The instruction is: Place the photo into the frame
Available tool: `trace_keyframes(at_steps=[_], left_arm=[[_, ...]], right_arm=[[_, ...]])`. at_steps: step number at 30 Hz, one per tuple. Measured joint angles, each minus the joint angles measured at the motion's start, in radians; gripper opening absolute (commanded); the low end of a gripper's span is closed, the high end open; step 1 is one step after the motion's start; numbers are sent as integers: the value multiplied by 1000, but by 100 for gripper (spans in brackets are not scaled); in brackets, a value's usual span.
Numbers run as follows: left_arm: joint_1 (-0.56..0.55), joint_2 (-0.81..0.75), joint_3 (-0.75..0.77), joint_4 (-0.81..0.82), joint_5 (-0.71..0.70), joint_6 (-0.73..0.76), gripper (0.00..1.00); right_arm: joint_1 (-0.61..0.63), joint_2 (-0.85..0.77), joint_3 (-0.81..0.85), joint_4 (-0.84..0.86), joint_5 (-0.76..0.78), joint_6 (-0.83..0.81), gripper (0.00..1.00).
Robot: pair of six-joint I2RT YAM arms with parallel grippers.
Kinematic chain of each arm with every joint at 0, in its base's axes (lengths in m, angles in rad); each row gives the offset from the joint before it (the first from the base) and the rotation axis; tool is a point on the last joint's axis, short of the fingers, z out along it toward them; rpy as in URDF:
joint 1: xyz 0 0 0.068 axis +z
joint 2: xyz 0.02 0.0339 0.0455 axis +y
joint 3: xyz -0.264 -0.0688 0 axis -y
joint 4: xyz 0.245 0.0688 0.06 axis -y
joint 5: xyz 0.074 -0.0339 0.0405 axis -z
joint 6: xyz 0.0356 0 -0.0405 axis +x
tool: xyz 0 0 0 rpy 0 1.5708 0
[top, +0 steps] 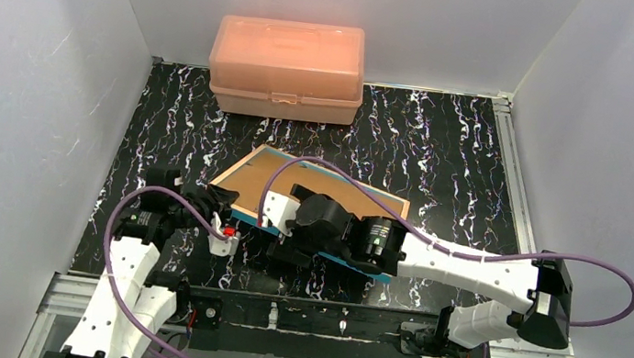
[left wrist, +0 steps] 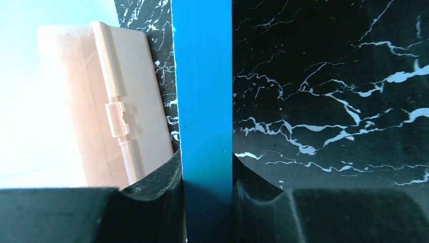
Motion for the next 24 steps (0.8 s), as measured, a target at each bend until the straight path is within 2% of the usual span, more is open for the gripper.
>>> trace_keyframes(at_steps=[9,11,16,19,21,24], left_arm=[[0,43,124,-151,-14,-24,15],[-1,49,141,-167,-14,-37,15],[-3,66,188,-201,-22,-80,15],[-3,72,192,-209,-29,-89,17],[-3,72,198,-208,-34,-97,19],[-1,74,216,-216,-46,-122,29]], right_arm=[[16,87,106,-109,61,-132,98],[16,106,122,-109,80,-154,95],[16,140,125,-109,146,-197,79],[20,152,130,-108,172,-217,61],[19,162,142,-115,176,-222,48],[19,184,175,-139,179,-235,42]])
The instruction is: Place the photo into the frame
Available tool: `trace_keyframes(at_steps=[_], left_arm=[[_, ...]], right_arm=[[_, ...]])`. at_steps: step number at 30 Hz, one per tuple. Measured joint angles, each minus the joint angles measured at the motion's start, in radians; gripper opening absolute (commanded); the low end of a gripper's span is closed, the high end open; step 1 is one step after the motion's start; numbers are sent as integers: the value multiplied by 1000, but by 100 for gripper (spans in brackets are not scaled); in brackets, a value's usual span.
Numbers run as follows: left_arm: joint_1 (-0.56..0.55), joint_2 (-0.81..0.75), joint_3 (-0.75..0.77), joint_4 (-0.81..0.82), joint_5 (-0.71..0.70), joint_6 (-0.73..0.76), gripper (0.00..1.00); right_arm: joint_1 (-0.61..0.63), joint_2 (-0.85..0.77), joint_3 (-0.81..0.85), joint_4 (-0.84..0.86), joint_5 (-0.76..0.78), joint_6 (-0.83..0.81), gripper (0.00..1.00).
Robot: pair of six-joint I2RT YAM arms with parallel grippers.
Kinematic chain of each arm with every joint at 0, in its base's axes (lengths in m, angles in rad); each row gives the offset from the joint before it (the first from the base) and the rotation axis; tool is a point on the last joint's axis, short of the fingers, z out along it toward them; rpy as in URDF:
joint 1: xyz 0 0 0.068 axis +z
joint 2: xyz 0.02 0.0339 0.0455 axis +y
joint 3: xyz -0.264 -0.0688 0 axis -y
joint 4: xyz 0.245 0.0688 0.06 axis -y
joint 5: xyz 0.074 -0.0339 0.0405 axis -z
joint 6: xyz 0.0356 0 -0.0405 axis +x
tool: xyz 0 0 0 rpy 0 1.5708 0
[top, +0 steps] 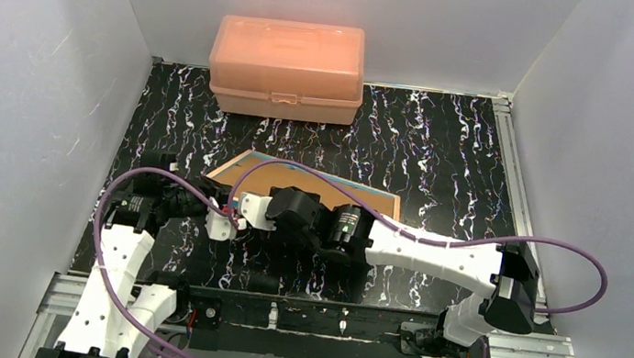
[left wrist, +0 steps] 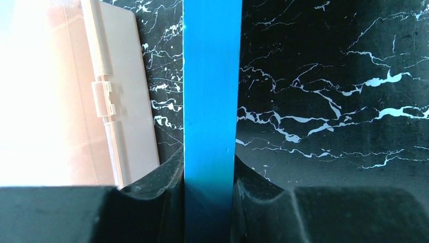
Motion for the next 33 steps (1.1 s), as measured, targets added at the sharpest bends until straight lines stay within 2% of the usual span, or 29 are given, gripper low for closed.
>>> trace_keyframes(at_steps=[3,7,8,12,18,23,29,33], left_arm=[[1,8,28,-10,6,-48,47],[6,18,76,-15,6,-137,64],[7,20,89,-14,8,-167,73],[32,21,121,6,28,-309,97],[116,52,207,43,92,-562,98],[218,169,370,62,153,-800,98],[369,303,502,60,240,-1021,98],[415,332,532,51,266,-1126,98]], right_arm=[[-6,10,31,-23,-5,1,39],[-24,16,81,-48,-29,13,35],[-36,22,109,-71,-45,22,35],[-87,61,224,-150,-124,56,32],[-177,160,420,-255,-302,121,35],[-278,239,568,-312,-492,219,34],[-433,261,615,-324,-717,371,32],[-577,258,608,-255,-851,467,31]])
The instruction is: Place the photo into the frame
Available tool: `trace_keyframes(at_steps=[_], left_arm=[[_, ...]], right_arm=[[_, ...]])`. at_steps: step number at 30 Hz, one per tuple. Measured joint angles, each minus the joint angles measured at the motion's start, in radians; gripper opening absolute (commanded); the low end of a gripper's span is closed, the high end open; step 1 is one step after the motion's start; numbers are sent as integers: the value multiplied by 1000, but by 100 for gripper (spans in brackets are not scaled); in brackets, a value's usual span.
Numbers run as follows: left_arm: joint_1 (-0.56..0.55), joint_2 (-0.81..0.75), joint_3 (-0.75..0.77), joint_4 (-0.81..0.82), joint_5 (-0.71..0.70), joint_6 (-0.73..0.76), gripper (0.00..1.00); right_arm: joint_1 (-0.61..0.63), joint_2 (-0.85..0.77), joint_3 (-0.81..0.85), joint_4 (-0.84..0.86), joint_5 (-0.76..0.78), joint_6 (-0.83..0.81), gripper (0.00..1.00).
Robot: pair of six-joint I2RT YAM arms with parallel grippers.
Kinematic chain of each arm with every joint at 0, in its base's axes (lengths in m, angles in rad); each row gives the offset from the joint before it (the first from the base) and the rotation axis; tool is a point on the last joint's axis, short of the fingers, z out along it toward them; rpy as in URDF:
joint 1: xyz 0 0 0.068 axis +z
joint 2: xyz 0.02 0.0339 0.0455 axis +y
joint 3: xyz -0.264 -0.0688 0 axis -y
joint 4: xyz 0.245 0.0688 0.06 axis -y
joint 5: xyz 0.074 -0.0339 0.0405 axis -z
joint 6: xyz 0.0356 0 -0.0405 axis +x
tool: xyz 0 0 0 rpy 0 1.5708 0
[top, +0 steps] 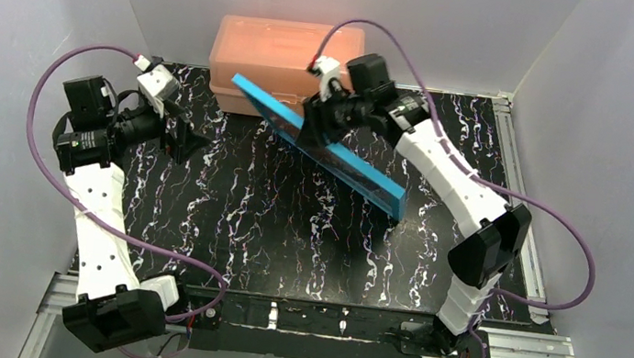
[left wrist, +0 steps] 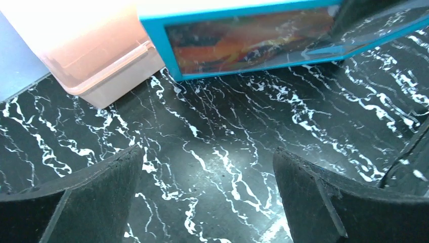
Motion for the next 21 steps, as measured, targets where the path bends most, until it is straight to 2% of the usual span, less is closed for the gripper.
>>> trace_keyframes(at_steps=[5,9,12,21], left_arm=[[1,14,38,-20,5,-76,98],[2,21,40,-48,4,-91,98],[2,13,24,-56,5,-95,98],[2,-19,-35,-70,40,-121,98]], right_arm=[[-171,-47,-112,192,-186,178,32],[-267,-76,-181,298,-280,306,32],[-298,-86,-219,359,-323,377,32],[-321,-231,-546,755,-434,772,34]])
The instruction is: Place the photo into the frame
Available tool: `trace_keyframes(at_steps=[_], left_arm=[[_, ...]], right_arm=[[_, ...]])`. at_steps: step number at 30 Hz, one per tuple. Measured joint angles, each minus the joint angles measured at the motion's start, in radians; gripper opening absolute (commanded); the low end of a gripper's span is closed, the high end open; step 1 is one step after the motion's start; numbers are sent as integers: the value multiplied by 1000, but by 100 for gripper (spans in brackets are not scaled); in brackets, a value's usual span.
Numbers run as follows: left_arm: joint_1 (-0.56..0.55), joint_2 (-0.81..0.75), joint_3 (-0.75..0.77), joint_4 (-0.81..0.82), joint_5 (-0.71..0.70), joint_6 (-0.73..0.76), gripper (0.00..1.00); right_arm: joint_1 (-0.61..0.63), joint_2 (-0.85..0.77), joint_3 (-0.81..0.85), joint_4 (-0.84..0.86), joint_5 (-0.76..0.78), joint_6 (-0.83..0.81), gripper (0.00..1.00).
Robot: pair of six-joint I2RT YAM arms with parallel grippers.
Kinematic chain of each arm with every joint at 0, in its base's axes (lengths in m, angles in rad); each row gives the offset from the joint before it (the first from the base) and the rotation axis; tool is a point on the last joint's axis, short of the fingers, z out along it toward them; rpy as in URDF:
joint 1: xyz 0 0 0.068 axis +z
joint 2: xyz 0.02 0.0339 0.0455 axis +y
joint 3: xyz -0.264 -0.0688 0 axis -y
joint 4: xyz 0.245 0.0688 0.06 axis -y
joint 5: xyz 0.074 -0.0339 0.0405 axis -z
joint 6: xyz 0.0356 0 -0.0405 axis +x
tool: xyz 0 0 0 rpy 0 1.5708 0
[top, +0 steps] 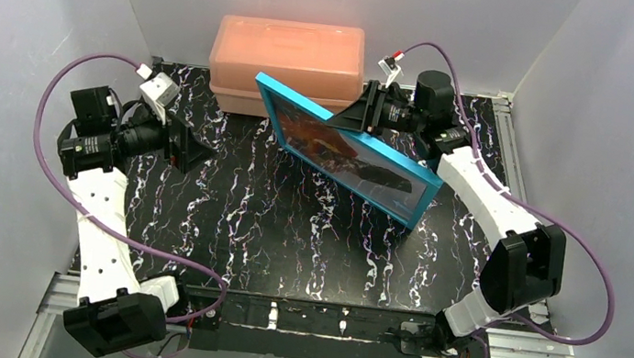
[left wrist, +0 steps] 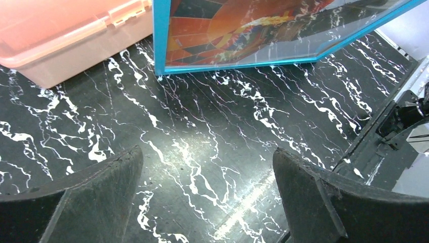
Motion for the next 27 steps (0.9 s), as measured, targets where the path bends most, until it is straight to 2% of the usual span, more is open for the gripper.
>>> trace_keyframes(at_steps=[4,7,14,17,19,22,24,27], left_arm=[[0,-8,-18,-4,13,-5,98],[0,-12,-24,-4,24,-11,98],[0,-24,-71,5,36,-23,98],[-31,-23,-125,81,42,-80,98],[-133,-11,-162,163,-9,-141,98],[-415,72,-147,272,-113,-230,98],[-571,161,-97,327,-186,-277,98],[-713,319,14,406,-299,-328,98]], right_arm=[[3,-12,-37,64,3,91,35],[8,-2,-3,12,6,99,34],[28,156,340,-304,55,-102,34],[24,208,428,-381,63,-173,34],[23,215,441,-401,67,-205,34],[15,215,428,-429,64,-232,34],[4,215,413,-441,41,-233,34],[-14,200,364,-438,2,-222,34]])
